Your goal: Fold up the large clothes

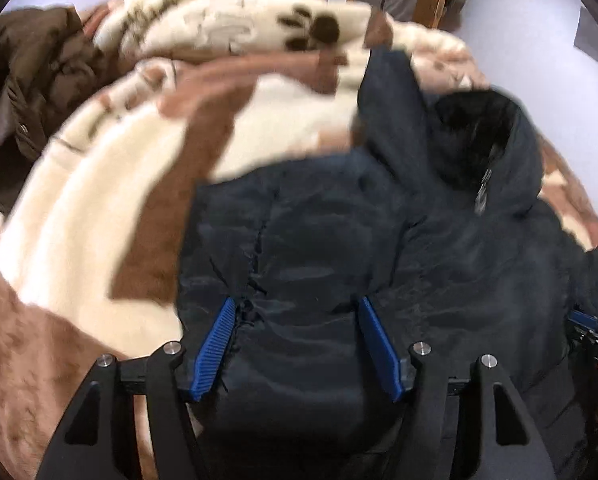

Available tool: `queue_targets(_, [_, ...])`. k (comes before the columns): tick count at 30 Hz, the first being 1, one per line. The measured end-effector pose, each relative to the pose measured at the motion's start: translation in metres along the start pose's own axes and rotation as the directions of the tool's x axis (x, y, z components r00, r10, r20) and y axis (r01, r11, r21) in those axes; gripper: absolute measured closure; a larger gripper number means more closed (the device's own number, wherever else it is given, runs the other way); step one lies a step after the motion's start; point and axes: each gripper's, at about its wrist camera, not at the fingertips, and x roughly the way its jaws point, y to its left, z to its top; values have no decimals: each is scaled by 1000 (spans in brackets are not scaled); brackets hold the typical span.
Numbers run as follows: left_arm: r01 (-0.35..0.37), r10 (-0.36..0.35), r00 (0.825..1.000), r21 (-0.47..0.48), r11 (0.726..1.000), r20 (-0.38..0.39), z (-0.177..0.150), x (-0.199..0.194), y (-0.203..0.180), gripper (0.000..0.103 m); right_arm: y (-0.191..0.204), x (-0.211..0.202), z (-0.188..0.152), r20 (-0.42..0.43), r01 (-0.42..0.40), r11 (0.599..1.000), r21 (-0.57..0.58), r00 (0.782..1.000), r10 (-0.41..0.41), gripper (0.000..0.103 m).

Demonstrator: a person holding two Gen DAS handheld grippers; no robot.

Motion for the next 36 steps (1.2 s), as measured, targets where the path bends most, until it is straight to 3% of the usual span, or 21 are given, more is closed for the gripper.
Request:
queue_targets(5, [-30,30,1000,2,1000,-7,1,-6,-7,37,1,-12,-1,8,5,1000,10,1000,-5,56])
queue_targets(8, [-17,17,1000,17,1000,12,-6,-33,-15,37,0,-46,-11,43,-2,1000,10,999,2,56])
queue_targets(14, [44,-45,997,26,999,61,-46,-107,-42,37,-11,-118,-63,112,-15,998,61,994,9,56])
queue_targets(22, [112,-115,992,54,992,45,-112,-170,-91,36,-18,-180,-133,145,-35,989,143,989,14,55])
queue_targets(28, [166,-167,986,50,985,16,-144,-192,-120,36,-25,-200,-163,145,-43,987,156,989,20,55])
queue_targets(36, [155,-158,987,100,983,29,-147,-202,-147,36,-50,-207,-172,168,-49,975,215,986,13,55])
